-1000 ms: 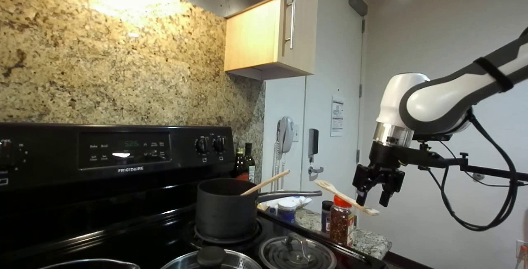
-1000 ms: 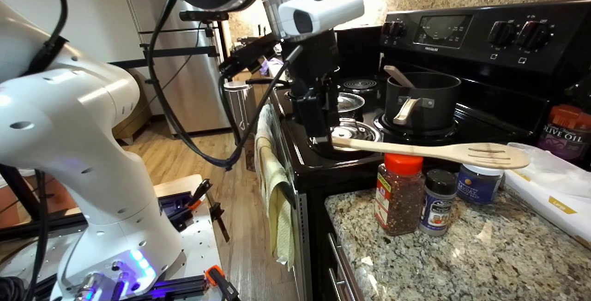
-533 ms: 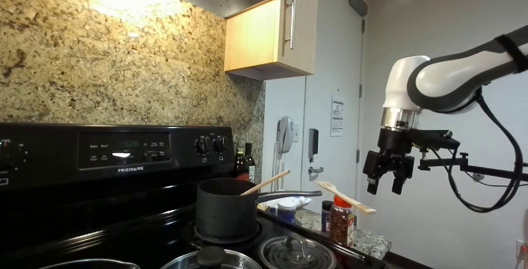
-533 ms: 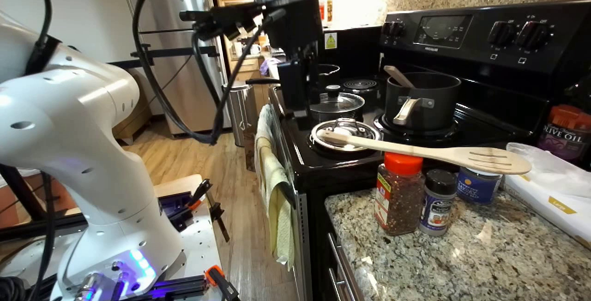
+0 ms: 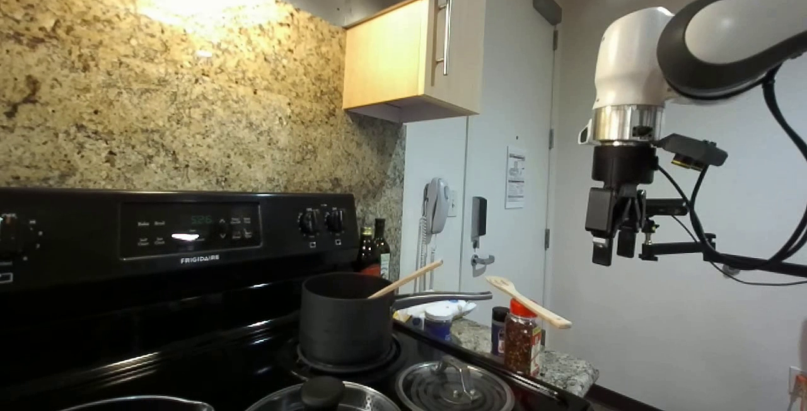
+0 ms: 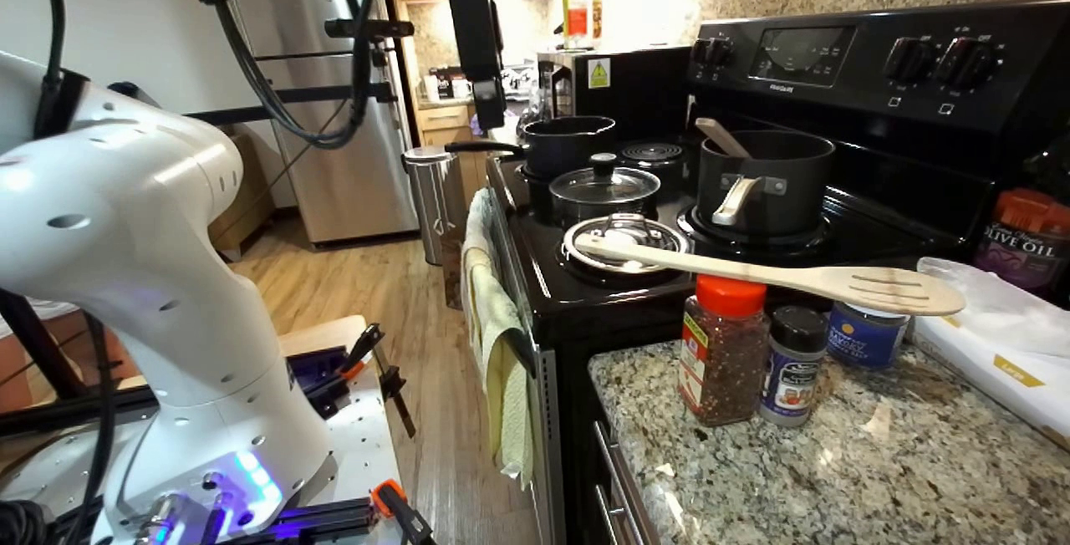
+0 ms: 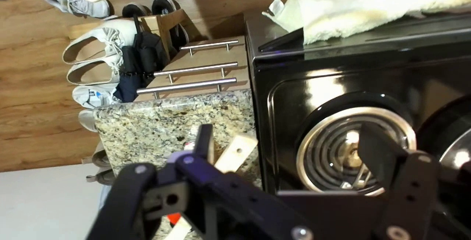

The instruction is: Pick the cooking stick and put it on the bottle on the counter

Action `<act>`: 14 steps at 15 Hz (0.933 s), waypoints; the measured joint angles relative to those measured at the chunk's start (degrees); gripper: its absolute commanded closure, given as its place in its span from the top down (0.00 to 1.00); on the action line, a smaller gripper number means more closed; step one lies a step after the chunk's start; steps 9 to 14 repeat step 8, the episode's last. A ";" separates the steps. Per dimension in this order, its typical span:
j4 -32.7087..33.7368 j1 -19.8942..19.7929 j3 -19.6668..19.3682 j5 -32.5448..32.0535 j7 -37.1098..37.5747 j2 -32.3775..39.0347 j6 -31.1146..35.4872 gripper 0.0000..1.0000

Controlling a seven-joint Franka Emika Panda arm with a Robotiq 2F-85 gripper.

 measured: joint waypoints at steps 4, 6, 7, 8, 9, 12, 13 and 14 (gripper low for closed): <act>1.80 3.73 2.29 -0.06 -0.64 0.54 -3.16 1.00; 1.79 3.72 2.06 -0.06 -0.63 0.53 -3.16 1.00; 1.79 3.72 1.88 -0.06 -0.63 0.53 -3.16 1.00; 1.79 3.72 1.84 -0.06 -0.63 0.53 -3.16 1.00; 1.79 3.72 1.84 -0.06 -0.63 0.53 -3.16 1.00; 1.79 3.72 1.84 -0.06 -0.63 0.53 -3.16 1.00; 1.79 3.72 1.84 -0.06 -0.63 0.53 -3.16 1.00; 1.79 3.72 1.84 -0.06 -0.63 0.53 -3.16 1.00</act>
